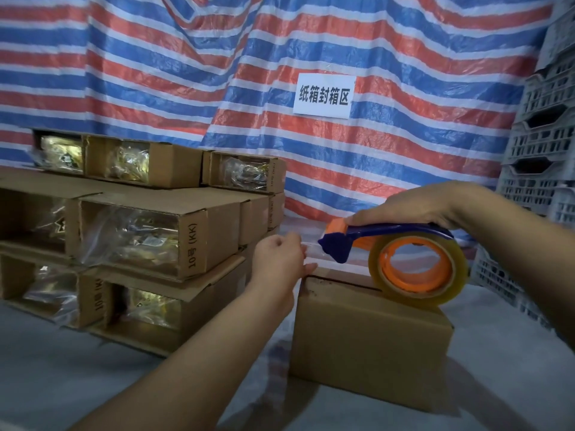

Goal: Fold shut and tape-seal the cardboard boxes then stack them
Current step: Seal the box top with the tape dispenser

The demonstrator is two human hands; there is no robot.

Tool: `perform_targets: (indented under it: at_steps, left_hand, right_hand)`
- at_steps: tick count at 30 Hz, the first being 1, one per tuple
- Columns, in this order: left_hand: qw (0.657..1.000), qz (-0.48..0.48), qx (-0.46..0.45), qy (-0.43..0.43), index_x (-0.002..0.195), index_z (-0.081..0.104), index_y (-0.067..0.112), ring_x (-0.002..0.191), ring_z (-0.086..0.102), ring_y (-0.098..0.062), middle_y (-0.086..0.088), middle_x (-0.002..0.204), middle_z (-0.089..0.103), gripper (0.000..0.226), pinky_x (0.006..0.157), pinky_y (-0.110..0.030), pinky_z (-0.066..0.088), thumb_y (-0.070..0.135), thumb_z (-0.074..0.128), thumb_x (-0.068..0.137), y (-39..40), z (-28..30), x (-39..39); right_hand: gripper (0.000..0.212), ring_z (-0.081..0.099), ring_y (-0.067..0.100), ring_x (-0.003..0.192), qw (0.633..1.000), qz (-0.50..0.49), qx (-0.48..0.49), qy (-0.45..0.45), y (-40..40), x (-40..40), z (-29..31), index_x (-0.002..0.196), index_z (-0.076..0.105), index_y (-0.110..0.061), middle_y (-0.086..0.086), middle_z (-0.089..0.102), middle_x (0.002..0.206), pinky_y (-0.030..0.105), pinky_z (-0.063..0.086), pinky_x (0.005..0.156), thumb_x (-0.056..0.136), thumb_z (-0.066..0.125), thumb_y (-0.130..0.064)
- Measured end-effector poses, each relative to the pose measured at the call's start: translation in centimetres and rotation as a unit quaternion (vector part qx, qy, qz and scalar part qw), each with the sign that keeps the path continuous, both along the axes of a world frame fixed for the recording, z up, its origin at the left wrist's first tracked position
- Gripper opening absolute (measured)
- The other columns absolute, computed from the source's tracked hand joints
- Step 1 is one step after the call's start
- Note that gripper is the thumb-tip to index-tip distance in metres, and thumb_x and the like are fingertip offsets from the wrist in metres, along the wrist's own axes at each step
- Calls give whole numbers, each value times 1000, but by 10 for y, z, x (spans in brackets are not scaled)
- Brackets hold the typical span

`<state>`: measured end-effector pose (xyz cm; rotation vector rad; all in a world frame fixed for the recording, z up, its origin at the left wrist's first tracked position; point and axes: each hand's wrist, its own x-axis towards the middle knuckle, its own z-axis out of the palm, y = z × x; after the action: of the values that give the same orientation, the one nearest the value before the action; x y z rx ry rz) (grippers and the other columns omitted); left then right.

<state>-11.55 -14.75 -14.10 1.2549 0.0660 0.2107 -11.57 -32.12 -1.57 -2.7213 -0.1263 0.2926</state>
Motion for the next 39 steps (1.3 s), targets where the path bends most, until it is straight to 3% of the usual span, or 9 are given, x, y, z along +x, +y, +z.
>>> perform_targets:
  at_steps: [2, 6, 12, 16, 21, 26, 32, 39]
  left_hand:
    - [993, 45, 107, -27, 90, 63, 8, 74, 54, -17, -9, 86, 60, 19, 68, -34, 48, 19, 50, 97, 9, -4, 2]
    - [986, 17, 168, -14, 87, 63, 12, 72, 55, -15, -5, 82, 60, 18, 60, -27, 48, 21, 52, 97, 19, -14, 2]
    - [994, -36, 104, 17, 86, 57, 9, 72, 62, -17, -6, 86, 59, 16, 60, -27, 56, 16, 49, 99, 24, -30, 3]
    - [996, -47, 62, 48, 93, 59, 6, 63, 61, -14, -6, 84, 60, 11, 51, -22, 53, 12, 51, 97, 27, -36, 2]
    - [997, -46, 36, 58, 100, 61, 4, 66, 62, -15, -7, 85, 62, 15, 48, -19, 51, 16, 51, 99, 26, -41, 2]
    - [997, -43, 34, 52, 102, 62, 6, 71, 63, -17, -7, 88, 62, 15, 52, -23, 54, 16, 52, 99, 25, -37, 6]
    - [996, -44, 47, 67, 115, 59, 3, 72, 64, -17, -7, 90, 63, 23, 49, -20, 52, 19, 52, 100, 24, -43, 8]
    - [984, -53, 142, 97, 116, 61, 10, 79, 63, -16, -4, 94, 67, 24, 64, -26, 50, 25, 53, 100, 19, -53, 7]
  right_hand:
    - [53, 61, 7, 45, 1000, 5, -9, -1, 4, -1, 1, 87, 67, -15, -1, 69, 60, 15, 47, 45, 88, 53, -65]
    - [53, 62, 7, 47, 999, 12, -34, -7, 10, -1, 0, 88, 66, -14, -2, 69, 61, 15, 47, 46, 88, 55, -66]
    - [55, 60, 8, 48, 993, 10, -118, 19, 30, 3, 2, 85, 67, -15, -2, 67, 62, 17, 49, 48, 85, 57, -69]
    - [52, 61, 9, 48, 989, 1, -142, 38, 44, 5, 5, 88, 67, -13, 0, 68, 64, 18, 49, 48, 88, 58, -65]
    - [51, 63, 9, 51, 986, 4, -160, 44, 48, 7, 4, 91, 67, -14, -1, 69, 66, 17, 51, 51, 90, 57, -63]
    - [46, 62, 8, 47, 988, 1, -145, 51, 48, 7, 5, 82, 69, -17, -1, 67, 61, 16, 49, 46, 93, 55, -60]
    - [49, 61, 8, 49, 984, 5, -175, 45, 50, 12, 0, 91, 66, -13, -2, 67, 64, 16, 50, 50, 93, 54, -60]
    - [49, 58, 7, 46, 978, 14, -205, 41, 56, 16, -3, 85, 65, -15, -3, 66, 62, 17, 47, 51, 94, 53, -61]
